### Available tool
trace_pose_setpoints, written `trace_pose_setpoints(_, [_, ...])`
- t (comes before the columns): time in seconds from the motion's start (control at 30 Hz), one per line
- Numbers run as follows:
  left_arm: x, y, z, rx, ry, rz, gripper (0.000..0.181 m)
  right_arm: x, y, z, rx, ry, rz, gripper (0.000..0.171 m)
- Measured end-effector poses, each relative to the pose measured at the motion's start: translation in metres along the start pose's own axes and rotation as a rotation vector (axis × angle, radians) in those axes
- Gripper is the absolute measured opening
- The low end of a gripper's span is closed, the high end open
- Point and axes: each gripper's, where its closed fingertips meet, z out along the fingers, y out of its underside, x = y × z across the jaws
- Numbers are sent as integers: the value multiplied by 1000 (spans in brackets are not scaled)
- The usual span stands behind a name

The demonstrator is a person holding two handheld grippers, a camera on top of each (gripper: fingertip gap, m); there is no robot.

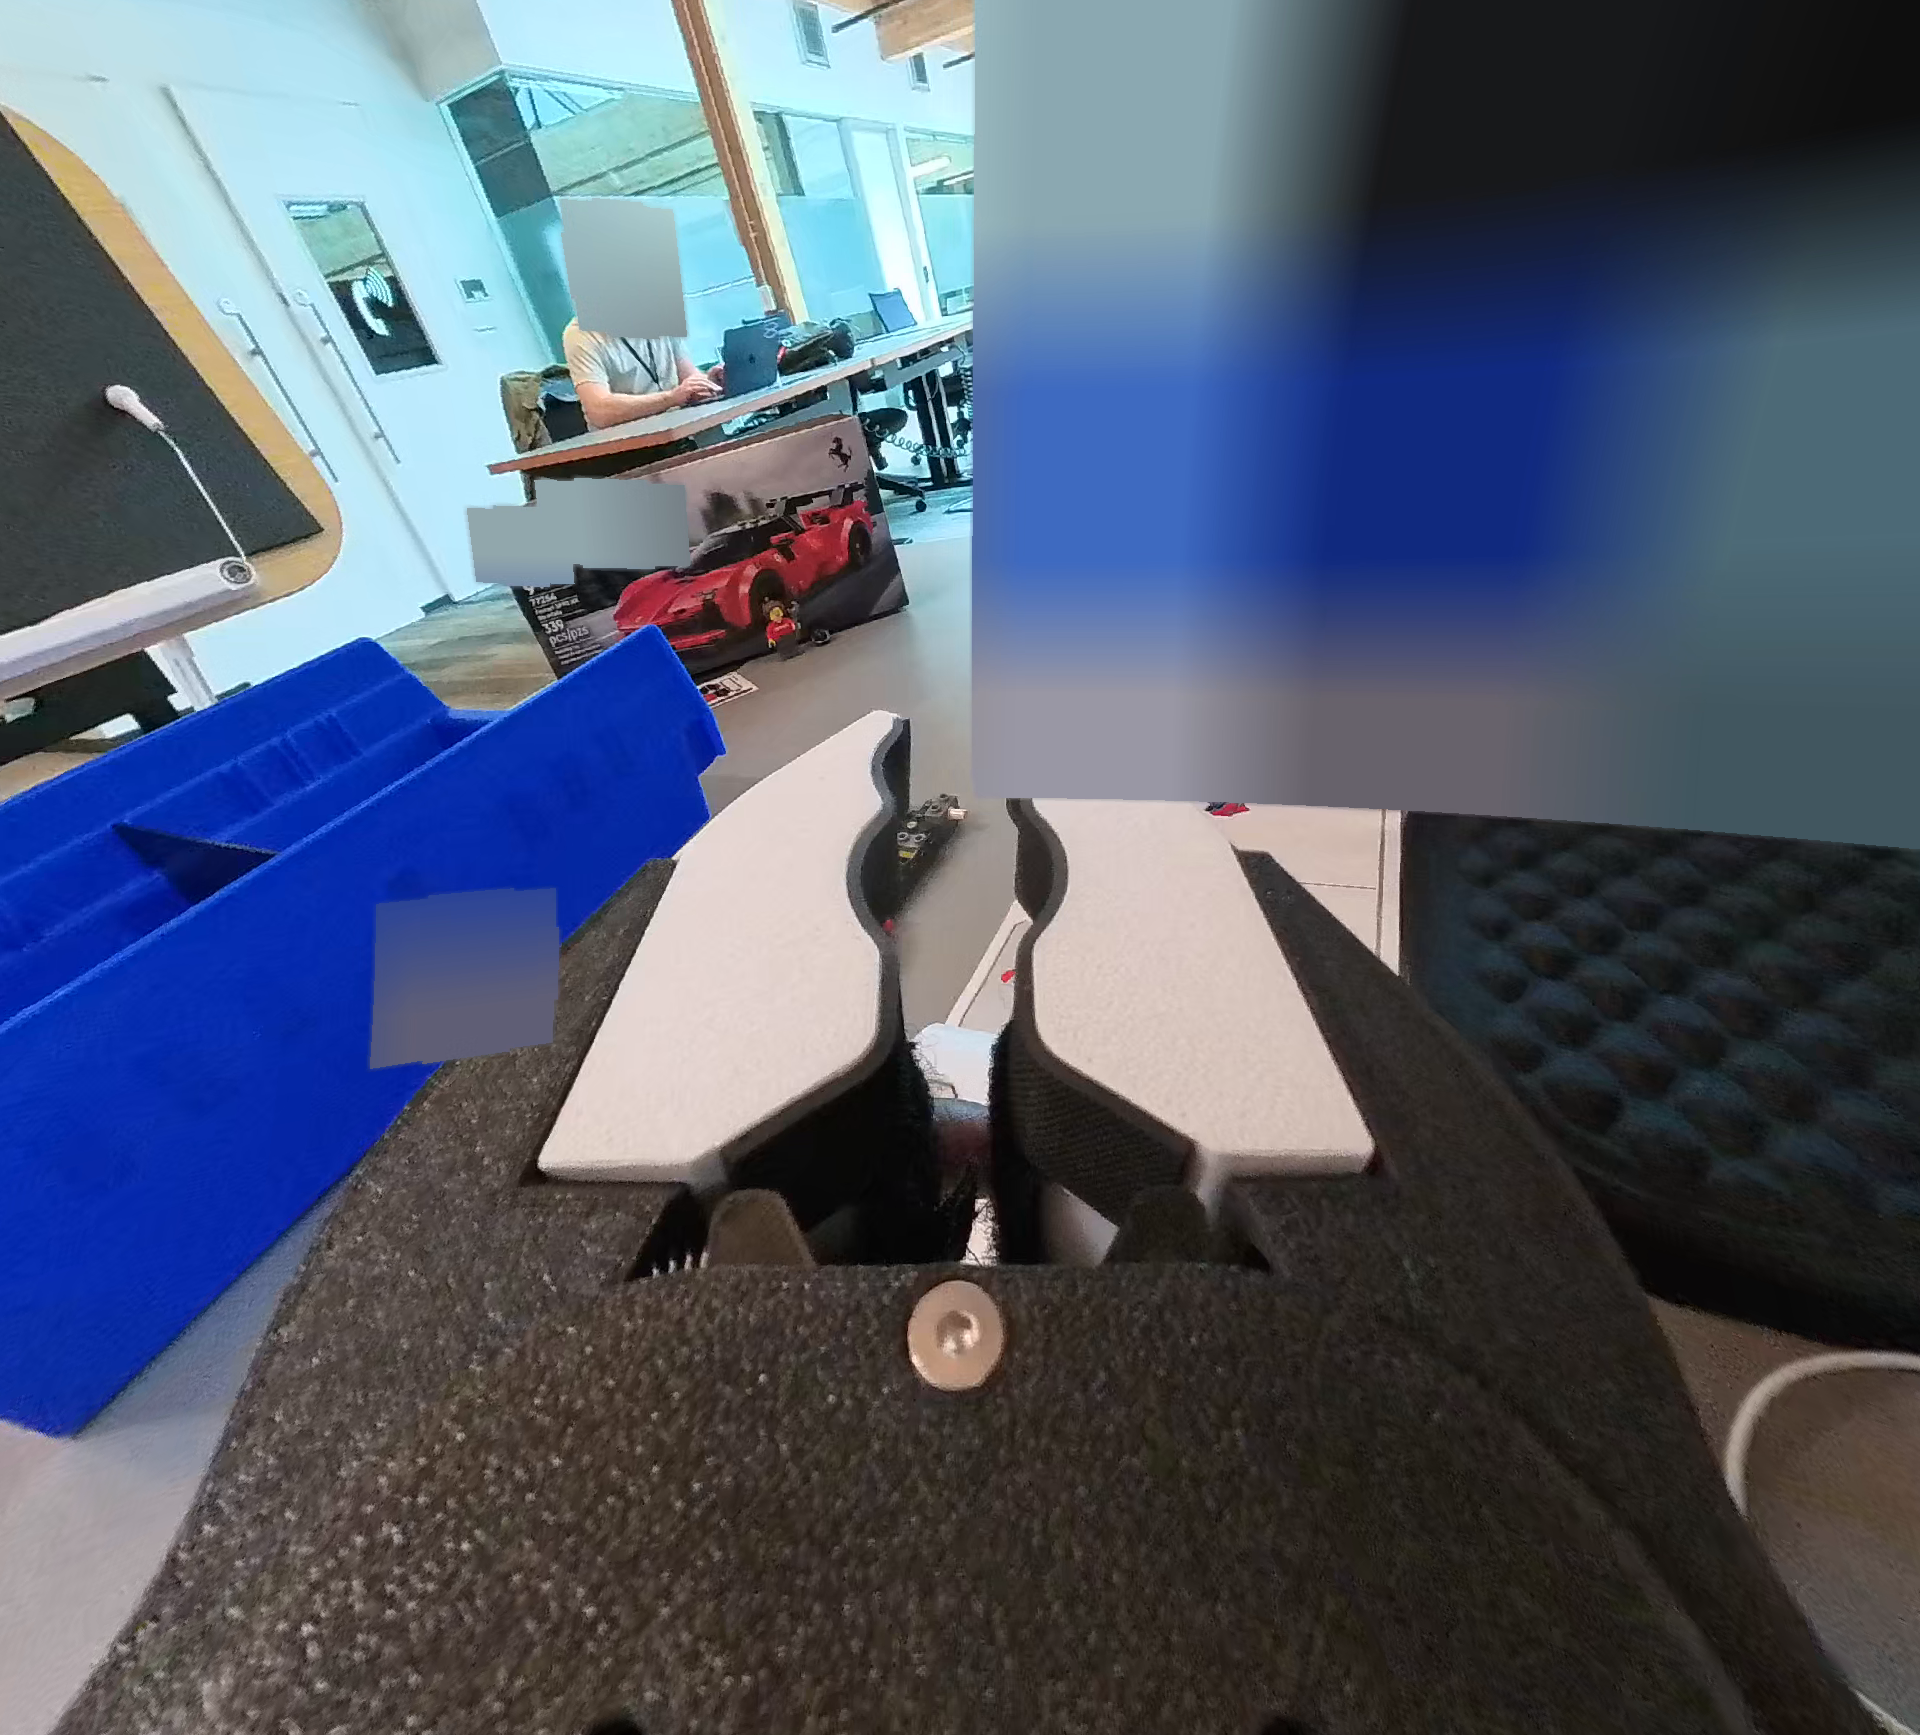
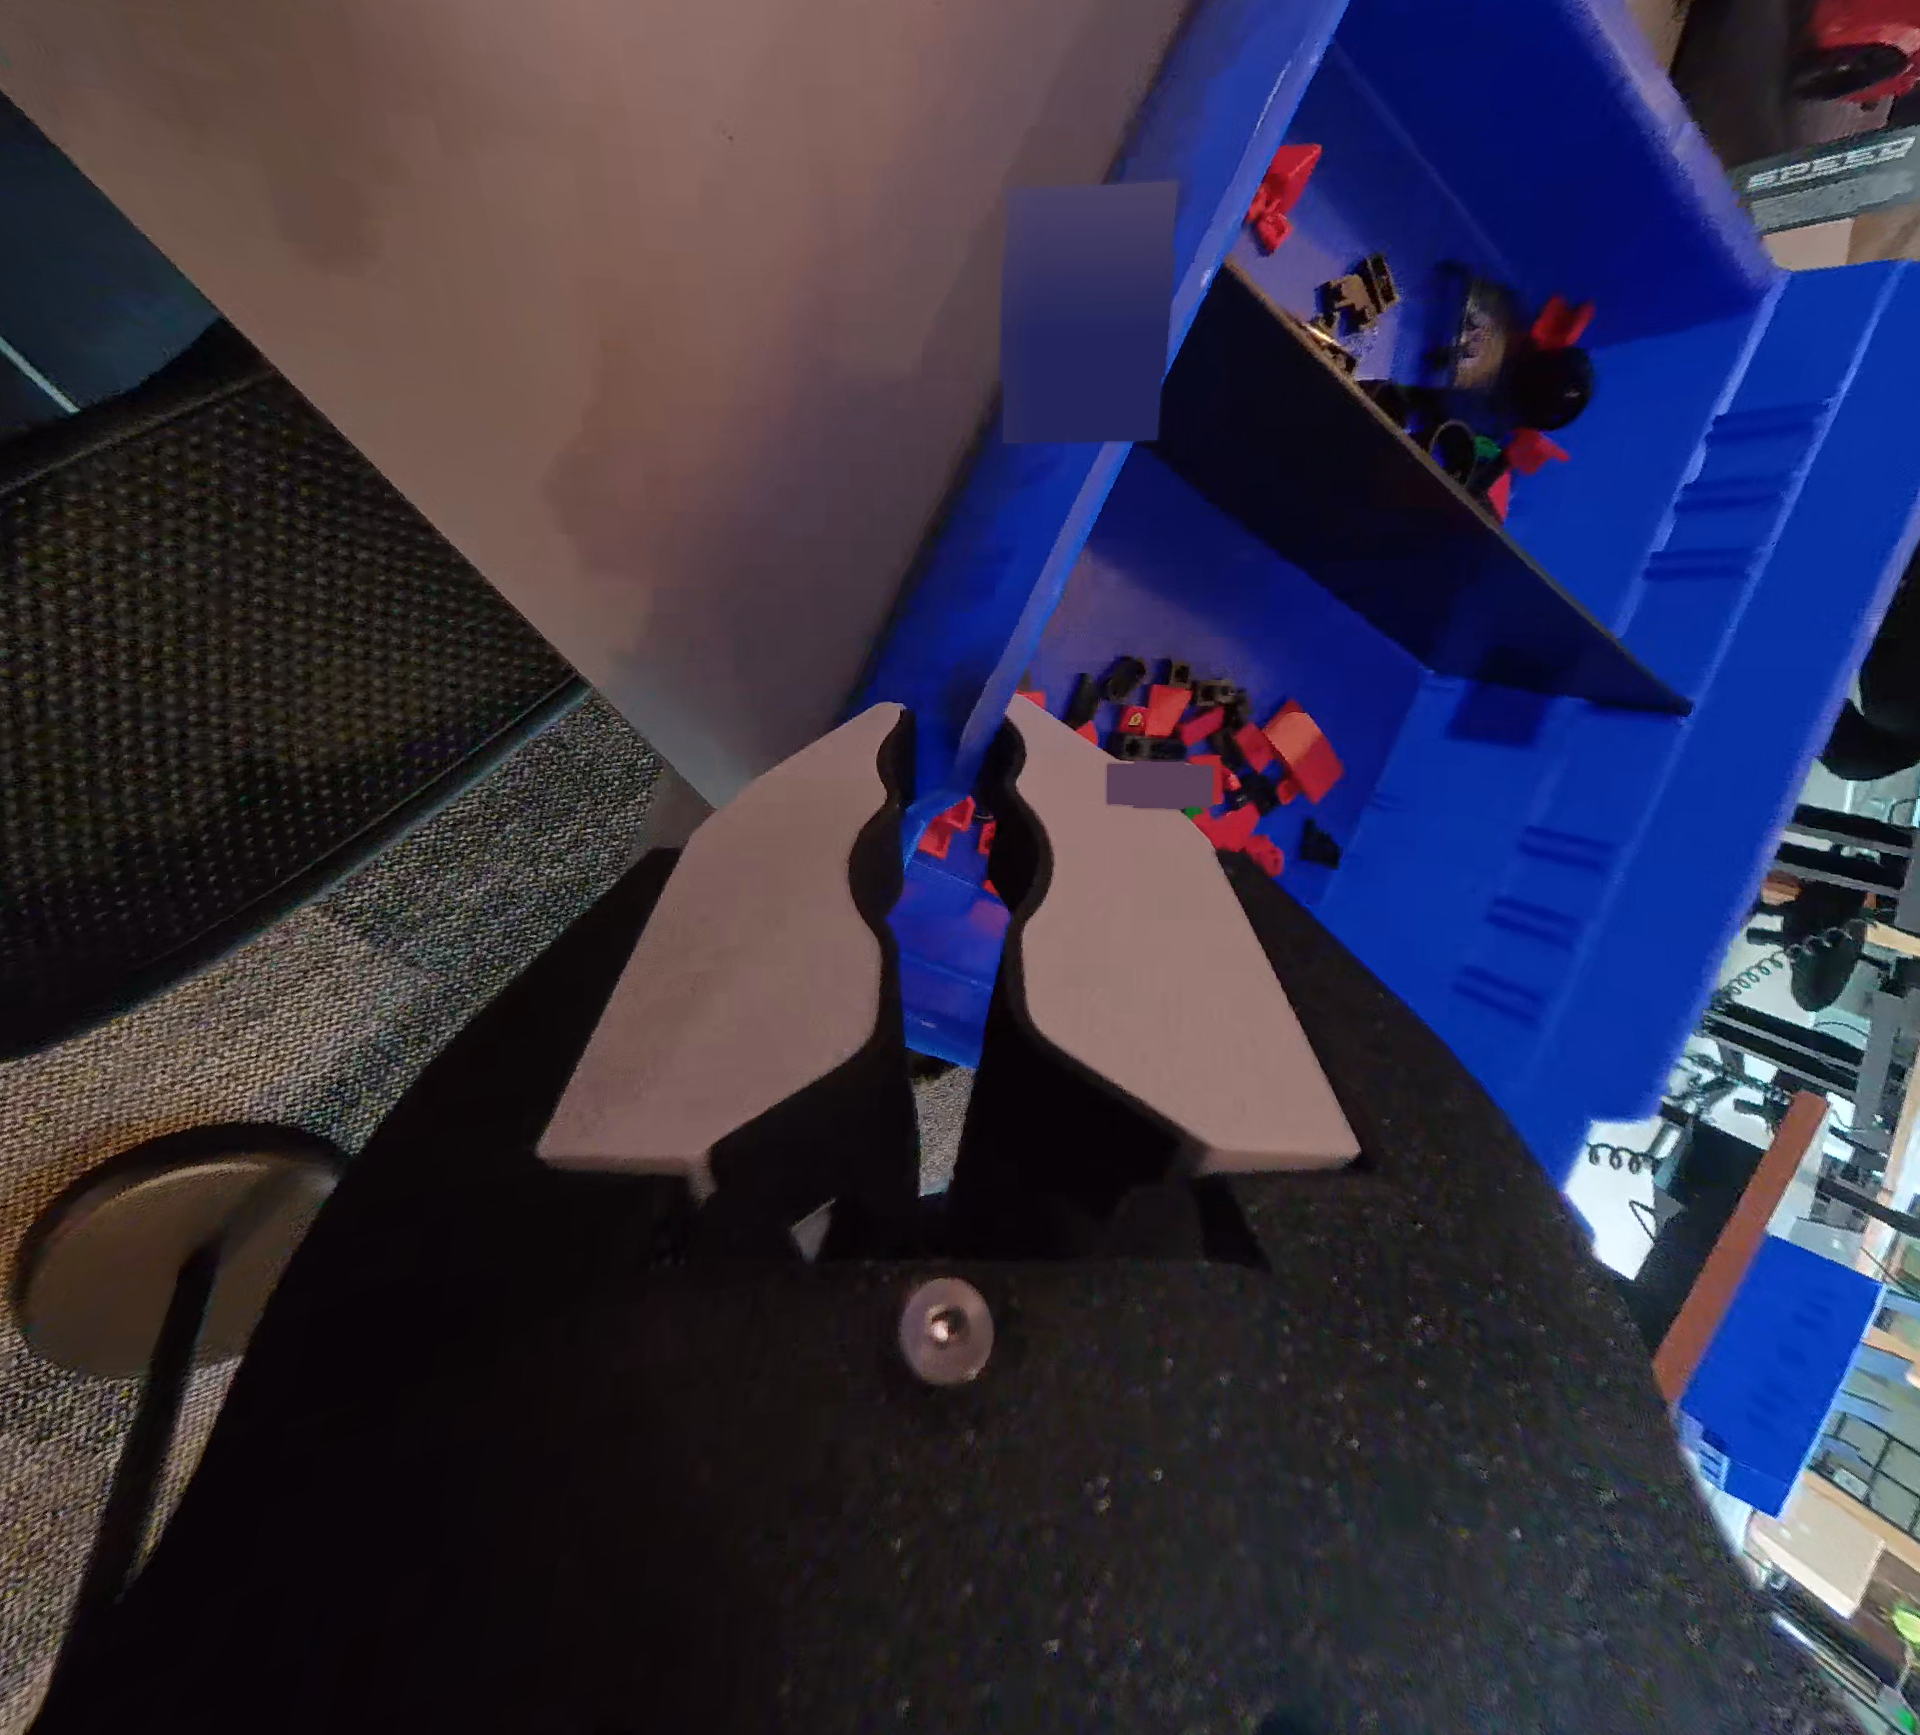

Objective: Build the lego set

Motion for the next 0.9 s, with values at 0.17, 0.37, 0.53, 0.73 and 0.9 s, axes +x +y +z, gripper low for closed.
trace_pose_setpoints(0.17, [-1,0,1,12,-3,2,17,-3,-2,0,-28,49,-83,13])
trace_pose_setpoints(0.37, [1,10,0,7,-9,-6,17,-9,-7,1,-37,129,-165,14])
trace_pose_setpoints(0.53, [2,12,-1,-2,-10,17,17,-13,-9,4,-34,99,-173,14])
trace_pose_setpoints(0.73, [5,13,-2,7,-12,23,17,-7,-7,5,-33,98,-148,13])
trace_pose_setpoints(0.9, [4,14,-3,14,-16,20,17,-5,-7,6,-25,88,-148,13])
